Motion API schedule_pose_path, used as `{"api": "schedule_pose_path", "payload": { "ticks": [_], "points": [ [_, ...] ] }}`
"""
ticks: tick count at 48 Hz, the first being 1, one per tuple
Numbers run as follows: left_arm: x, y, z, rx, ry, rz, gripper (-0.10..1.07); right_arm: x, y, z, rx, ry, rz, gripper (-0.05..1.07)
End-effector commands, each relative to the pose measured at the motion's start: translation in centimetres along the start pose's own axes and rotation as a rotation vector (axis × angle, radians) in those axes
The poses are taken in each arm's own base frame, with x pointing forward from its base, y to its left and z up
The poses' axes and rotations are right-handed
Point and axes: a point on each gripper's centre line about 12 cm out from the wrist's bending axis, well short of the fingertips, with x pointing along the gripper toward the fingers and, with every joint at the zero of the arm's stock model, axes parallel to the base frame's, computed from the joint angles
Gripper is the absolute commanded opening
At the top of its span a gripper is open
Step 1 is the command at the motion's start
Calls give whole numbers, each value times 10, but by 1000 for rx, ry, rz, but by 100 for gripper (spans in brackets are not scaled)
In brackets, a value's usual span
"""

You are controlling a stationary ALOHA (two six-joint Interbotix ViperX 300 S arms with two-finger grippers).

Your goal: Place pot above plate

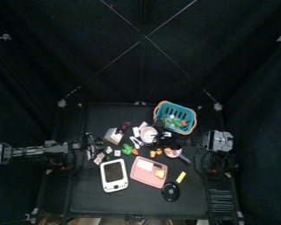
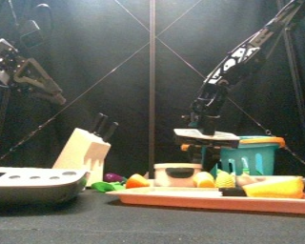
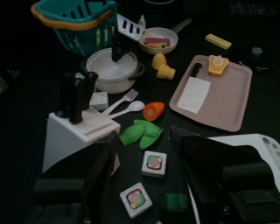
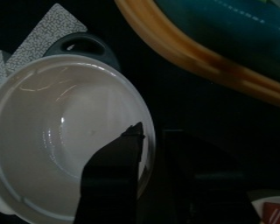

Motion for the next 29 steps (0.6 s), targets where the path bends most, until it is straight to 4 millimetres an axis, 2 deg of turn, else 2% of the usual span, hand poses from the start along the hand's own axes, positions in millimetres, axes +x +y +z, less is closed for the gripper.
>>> {"api": "schedule_pose_path", "payload": {
  "ticks": [1,12,29],
  "points": [
    [0,1,5,-1,-14,2,87,-20,10,7,10,-23,58,78],
    [0,1,5,-1,-14,2,87,-37,18,6,4,-34,108,78],
    [0,1,5,-1,-12,2,87,-48,24,-3,-32,-36,138,78]
  ]
}}
